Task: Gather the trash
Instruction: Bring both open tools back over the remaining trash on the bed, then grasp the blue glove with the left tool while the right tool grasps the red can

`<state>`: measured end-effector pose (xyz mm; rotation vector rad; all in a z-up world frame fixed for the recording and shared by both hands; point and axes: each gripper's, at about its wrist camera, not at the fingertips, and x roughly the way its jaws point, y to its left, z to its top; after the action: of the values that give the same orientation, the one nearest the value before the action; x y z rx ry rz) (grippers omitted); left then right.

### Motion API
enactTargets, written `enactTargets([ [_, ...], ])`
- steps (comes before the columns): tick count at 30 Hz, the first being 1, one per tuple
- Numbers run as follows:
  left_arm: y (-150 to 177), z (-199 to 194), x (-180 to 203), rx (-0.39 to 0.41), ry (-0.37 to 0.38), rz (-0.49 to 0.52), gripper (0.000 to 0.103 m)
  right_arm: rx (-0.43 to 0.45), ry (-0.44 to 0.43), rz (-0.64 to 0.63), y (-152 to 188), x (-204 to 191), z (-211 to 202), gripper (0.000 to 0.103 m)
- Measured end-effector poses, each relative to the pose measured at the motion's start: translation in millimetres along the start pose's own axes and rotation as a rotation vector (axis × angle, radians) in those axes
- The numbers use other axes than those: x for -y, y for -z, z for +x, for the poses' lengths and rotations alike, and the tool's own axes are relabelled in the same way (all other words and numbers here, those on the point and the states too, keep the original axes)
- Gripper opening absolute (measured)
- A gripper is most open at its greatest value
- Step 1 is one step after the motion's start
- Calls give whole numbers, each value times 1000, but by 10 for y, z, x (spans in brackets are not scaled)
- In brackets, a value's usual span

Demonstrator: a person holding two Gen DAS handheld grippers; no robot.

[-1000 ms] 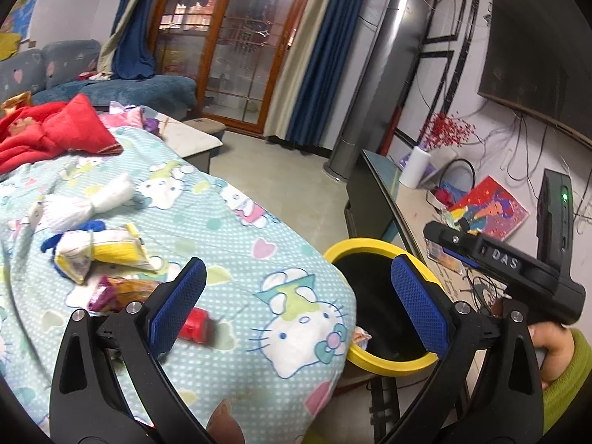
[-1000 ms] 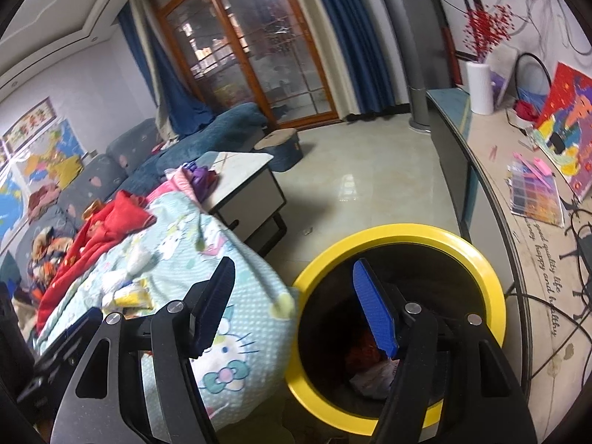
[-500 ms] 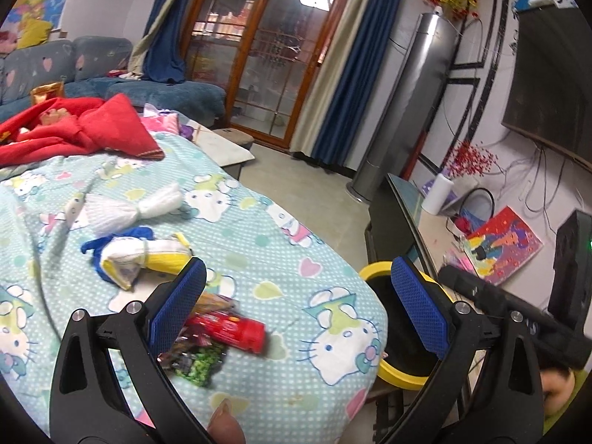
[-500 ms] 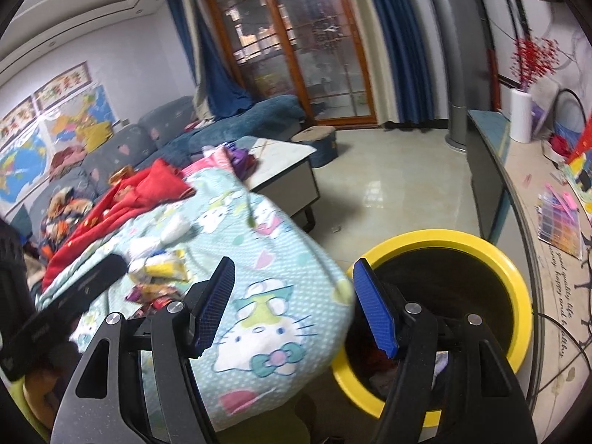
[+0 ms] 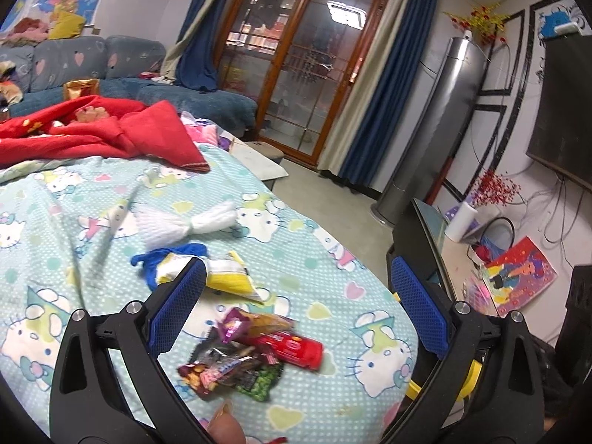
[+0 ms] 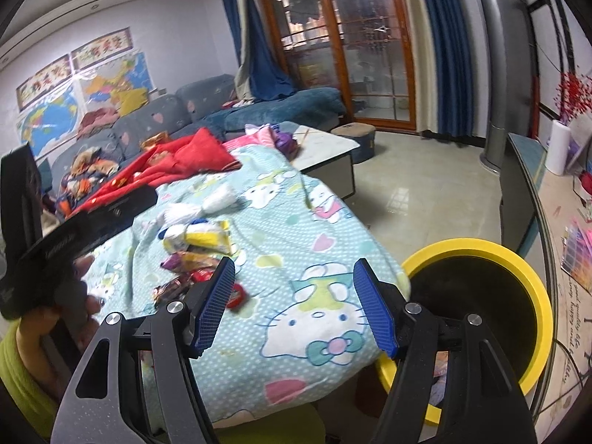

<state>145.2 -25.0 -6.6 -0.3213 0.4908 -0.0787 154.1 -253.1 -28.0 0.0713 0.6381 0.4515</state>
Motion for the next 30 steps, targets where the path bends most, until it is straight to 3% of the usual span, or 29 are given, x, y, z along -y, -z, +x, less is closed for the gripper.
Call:
enactTargets([
  [18,-140,-123,-724,36,-133,-139,92,-83,-80,-114,82,-366,309,64],
  [25,-115,-64,-1025,0,-191,-182,92,-146,-107,-184,145,-492,543,64],
  [30,-66,29,-1250,-40,-195,-240,88,-161,-126,-234,163,-559,684,64],
])
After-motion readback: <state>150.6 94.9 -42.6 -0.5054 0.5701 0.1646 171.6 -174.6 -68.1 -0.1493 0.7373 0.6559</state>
